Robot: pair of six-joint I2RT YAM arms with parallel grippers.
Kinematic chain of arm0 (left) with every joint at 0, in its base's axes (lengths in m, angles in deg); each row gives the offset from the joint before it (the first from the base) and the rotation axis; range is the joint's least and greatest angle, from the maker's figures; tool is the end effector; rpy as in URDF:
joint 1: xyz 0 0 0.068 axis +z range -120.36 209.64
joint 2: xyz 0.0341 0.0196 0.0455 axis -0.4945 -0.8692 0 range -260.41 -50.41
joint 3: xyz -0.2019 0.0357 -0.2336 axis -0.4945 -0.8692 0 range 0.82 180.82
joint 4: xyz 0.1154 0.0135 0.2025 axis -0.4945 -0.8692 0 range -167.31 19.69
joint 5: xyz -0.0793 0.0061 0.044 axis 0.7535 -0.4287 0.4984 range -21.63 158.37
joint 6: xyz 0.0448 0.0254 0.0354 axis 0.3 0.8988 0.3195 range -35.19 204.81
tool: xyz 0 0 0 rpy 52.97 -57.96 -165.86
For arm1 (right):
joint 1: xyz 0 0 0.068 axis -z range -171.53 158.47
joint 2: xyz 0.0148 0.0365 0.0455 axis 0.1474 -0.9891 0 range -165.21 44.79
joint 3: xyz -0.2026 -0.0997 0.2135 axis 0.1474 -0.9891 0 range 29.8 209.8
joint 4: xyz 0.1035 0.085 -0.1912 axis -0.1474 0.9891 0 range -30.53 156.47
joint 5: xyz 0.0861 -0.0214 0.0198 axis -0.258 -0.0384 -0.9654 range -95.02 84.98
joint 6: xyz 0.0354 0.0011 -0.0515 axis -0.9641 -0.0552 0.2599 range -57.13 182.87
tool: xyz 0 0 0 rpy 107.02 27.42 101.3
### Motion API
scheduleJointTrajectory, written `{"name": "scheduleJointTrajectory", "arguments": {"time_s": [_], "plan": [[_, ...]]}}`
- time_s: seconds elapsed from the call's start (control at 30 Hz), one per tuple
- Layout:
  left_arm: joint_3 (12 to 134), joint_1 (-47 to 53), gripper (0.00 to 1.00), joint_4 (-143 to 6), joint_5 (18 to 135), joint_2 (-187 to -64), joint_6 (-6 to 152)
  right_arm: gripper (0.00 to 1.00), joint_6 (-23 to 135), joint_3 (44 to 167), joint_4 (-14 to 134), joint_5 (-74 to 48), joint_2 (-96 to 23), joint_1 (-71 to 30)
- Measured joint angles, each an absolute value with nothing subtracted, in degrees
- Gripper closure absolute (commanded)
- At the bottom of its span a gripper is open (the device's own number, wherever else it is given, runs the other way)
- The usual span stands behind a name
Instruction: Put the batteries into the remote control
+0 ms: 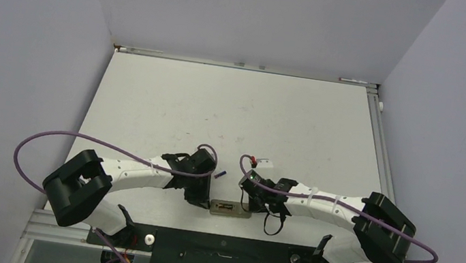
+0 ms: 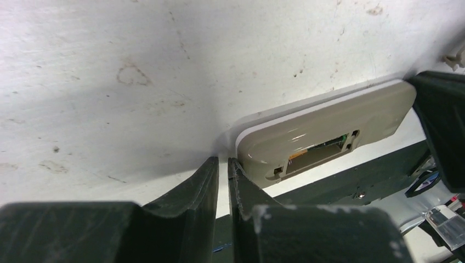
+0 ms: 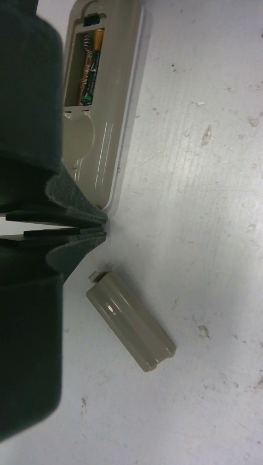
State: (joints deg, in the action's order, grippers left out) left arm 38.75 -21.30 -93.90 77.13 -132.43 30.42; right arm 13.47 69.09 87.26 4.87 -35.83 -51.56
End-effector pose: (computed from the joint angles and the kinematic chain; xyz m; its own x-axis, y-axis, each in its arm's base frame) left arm 0.1329 -0.1752 0.1952 -0.9930 -0.0517 -0.1066 -0.0060 0.9205 -0.3907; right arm 0.1141 0.1819 0.2027 -0.9285 -0.1129 -0.3538 -0.1812 0.9693 0.1662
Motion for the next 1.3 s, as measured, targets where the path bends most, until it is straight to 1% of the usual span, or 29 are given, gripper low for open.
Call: {"name": "scheduleJointTrajectory", "arguments": {"time_s": [0.3,0.5,0.67,0.8,0.93,1.13,1.3], "plan": [[38.69,-19.29,0.82,-92.02,76.03,-131.97,31.71,0.91,11.19,69.28,88.16,1.81,-35.24,-53.92],[37.75,-19.22,0.79,-92.55,74.46,-128.43,32.52,0.9,12.61,74.42,91.63,2.88,-35.5,-54.14],[37.68,-18.59,0.75,-94.34,72.71,-124.6,33.04,0.84,13.88,78.59,93.14,4.06,-36.74,-53.85],[37.68,-18.11,0.66,-96.15,71.36,-121.61,33.55,0.77,15.28,81.52,94.3,4.65,-38.78,-53.46],[37.68,-17.85,0.59,-98.36,70.46,-118.46,34.05,0.66,17.53,84.14,94.36,4.61,-40.76,-53.0],[37.66,-17.47,0.44,-101.59,69.24,-112.04,34.64,0.54,23.94,86.51,92.38,2.77,-42.84,-51.14],[37.62,-17.1,0.41,-103.74,67.38,-104.04,35.32,0.48,31.08,88.43,90.69,-0.44,-44.37,-49.2]]}}
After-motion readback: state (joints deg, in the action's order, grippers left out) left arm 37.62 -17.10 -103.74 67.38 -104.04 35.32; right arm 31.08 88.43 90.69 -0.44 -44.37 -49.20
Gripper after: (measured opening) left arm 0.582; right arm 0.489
